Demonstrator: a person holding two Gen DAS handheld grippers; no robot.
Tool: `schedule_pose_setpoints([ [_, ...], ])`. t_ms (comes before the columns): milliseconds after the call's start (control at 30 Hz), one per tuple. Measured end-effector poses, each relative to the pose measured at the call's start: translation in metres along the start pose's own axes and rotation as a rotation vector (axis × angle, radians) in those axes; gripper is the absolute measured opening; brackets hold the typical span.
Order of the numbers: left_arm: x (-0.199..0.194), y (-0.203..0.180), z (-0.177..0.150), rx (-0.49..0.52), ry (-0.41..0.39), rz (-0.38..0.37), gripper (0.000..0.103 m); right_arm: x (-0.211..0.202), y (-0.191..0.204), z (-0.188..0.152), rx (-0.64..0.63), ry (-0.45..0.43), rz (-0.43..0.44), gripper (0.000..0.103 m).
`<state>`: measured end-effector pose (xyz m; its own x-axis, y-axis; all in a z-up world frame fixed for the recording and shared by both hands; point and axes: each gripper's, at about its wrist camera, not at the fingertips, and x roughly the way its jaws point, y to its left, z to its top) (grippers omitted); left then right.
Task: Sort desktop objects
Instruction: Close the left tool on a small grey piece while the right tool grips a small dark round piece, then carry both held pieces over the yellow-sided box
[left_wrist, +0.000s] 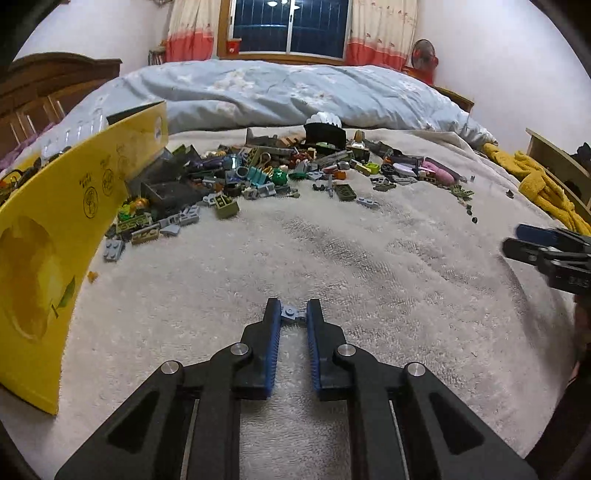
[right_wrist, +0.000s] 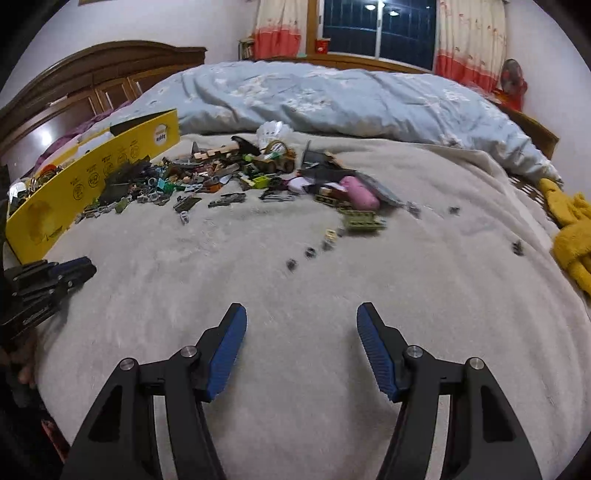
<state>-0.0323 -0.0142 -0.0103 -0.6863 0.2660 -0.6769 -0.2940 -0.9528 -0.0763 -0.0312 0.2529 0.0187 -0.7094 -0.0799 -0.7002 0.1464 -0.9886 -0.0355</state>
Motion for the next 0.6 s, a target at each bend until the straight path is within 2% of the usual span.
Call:
schedule_pose_setpoints([
  [67,0.0,-0.007,-0.003,0.042,-0.004,0.03,0.014,0.013,0.007,0.008,-0.01,0.031,0.007,0.054],
  [133,-0.001,-0.014,-0.005,0.082,-0.009,0.055,0.014,0.023,0.014,0.016,-0.022,0.048,-0.004,0.04],
  [267,-0.002,-0.005,-0.005,0.024,-0.001,0.013,0.014,0.037,0.018,0.023,-0.022,0.068,-0.061,0.033],
  [467,-0.005,-0.004,-0.01,0.019,-0.019,0.002,0.014,0.048,0.016,0.029,0.01,0.073,-0.051,0.016],
  [500,-0.005,-0.004,-0.01,0.016,-0.022,0.001,0.014,0.047,0.015,0.028,0.025,0.069,-0.042,0.009],
  [600,-0.007,-0.002,-0.011,0.003,-0.032,-0.007,0.014,0.044,0.013,0.024,0.068,0.055,-0.013,0.006],
])
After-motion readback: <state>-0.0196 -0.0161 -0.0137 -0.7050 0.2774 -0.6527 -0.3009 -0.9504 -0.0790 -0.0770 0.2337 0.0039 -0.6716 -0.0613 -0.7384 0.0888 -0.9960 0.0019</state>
